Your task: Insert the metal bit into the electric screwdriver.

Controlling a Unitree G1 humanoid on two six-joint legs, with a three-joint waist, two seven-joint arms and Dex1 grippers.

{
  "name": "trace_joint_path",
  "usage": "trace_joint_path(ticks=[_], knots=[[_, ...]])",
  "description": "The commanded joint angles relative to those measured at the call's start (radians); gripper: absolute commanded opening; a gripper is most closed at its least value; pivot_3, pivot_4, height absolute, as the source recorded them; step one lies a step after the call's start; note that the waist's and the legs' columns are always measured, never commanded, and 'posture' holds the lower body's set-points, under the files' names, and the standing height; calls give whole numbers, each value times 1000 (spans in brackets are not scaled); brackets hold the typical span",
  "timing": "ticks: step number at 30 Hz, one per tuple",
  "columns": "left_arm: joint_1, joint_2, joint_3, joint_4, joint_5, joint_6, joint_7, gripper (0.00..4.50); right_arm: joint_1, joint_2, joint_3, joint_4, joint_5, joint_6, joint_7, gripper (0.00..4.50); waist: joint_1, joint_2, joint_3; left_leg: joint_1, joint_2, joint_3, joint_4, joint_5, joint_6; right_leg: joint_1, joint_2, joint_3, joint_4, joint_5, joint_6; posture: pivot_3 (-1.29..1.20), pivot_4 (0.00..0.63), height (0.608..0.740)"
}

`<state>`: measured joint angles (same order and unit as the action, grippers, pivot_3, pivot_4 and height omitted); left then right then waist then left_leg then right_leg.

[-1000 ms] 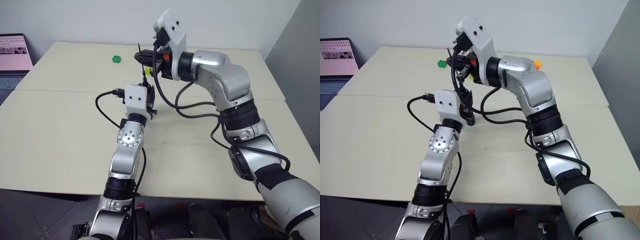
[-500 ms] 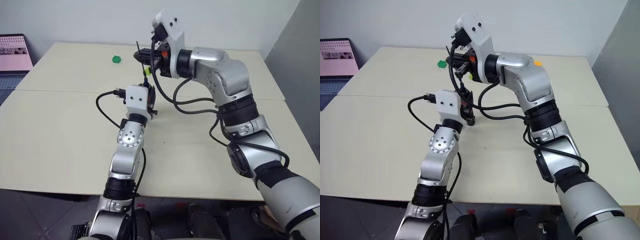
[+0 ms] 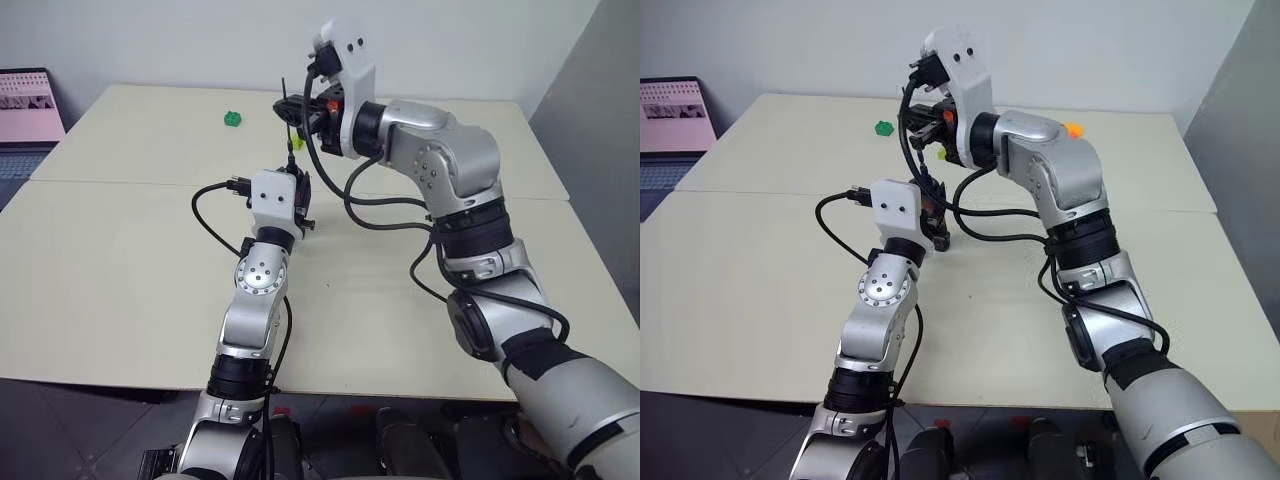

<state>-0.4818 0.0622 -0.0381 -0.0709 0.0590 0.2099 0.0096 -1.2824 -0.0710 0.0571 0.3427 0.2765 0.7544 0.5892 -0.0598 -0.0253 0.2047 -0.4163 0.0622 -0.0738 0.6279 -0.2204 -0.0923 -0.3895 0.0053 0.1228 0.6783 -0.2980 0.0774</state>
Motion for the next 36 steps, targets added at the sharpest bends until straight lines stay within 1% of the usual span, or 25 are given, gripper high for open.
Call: trace_joint_path(ticks=[1, 9, 14, 20, 22, 23, 24, 25, 29, 31, 34, 36], knots=[[-3, 1, 16, -7, 6, 0, 13, 1636, 41, 12, 17, -33, -1, 56, -34, 0, 0, 0, 0, 0, 0, 0, 0, 0, 0, 0, 0, 0, 0, 0, 0, 0, 150, 740], [-4, 2, 16, -10, 12, 2, 16, 1636, 89, 32, 35, -141, 4, 103, -78, 0, -1, 0, 0, 0, 0, 0, 0, 0, 0, 0, 0, 0, 0, 0, 0, 0, 150, 740], [-7, 1, 15, -7, 12, 2, 15, 1636, 99, 36, 49, -151, 5, 110, -80, 0, -1, 0, 0, 0, 0, 0, 0, 0, 0, 0, 0, 0, 0, 0, 0, 0, 150, 740], [-6, 4, 16, -6, 11, 3, 13, 1636, 99, 17, 68, -145, 1, 80, -48, 0, 0, 0, 0, 0, 0, 0, 0, 0, 0, 0, 0, 0, 0, 0, 0, 0, 150, 740], [-5, 3, 15, -8, 11, 4, 13, 1636, 100, 11, 68, -146, 4, 67, -40, 434, 0, 0, 0, 0, 0, 0, 0, 0, 0, 0, 0, 0, 0, 0, 0, 0, 150, 740], [-4, 3, 15, -9, 11, 4, 13, 1636, 101, 8, 69, -146, 4, 62, -37, 478, -1, 0, 0, 0, 0, 0, 0, 0, 0, 0, 0, 0, 0, 0, 0, 0, 150, 740], [-5, 2, 15, -8, 11, 4, 13, 1635, 99, 4, 69, -146, 6, 55, -29, 708, -1, 0, 0, 0, 0, 0, 0, 0, 0, 0, 0, 0, 0, 0, 0, 0, 150, 740], [-5, 2, 15, -8, 11, 3, 12, 1636, 97, -1, 68, -146, 9, 50, -19, 1082, -1, 0, 0, 0, 0, 0, 0, 0, 0, 0, 0, 0, 0, 0, 0, 0, 150, 740], [-5, 3, 17, -6, 9, 1, 9, 1635, 88, -20, 59, -143, 20, 33, 12, 1929, -1, 0, 0, -1, 0, 0, 0, 0, 0, -1, 0, 0, 0, 0, 0, 0, 150, 740], [-5, 4, 17, -7, 7, 0, 6, 1636, 82, -34, 38, -144, 34, 31, 29, 2534, -1, 0, 0, -1, 0, 0, 0, 0, 0, -1, 0, 0, 0, 0, 0, 0, 150, 740], [-6, 9, 21, -9, 4, 1, 1, 1635, 76, -64, -3, -151, 67, 43, 46, 3180, -1, 0, 0, -1, 0, 0, 0, 0, 0, -1, 0, 0, -1, 0, 0, 0, 150, 740], [-7, 13, 23, -12, 1, 3, -3, 1635, 74, -84, -39, -157, 92, 51, 49, 3242, -1, 0, 0, -1, 0, 0, 0, 0, 0, -1, 0, 0, -1, 0, 0, 0, 150, 740]])
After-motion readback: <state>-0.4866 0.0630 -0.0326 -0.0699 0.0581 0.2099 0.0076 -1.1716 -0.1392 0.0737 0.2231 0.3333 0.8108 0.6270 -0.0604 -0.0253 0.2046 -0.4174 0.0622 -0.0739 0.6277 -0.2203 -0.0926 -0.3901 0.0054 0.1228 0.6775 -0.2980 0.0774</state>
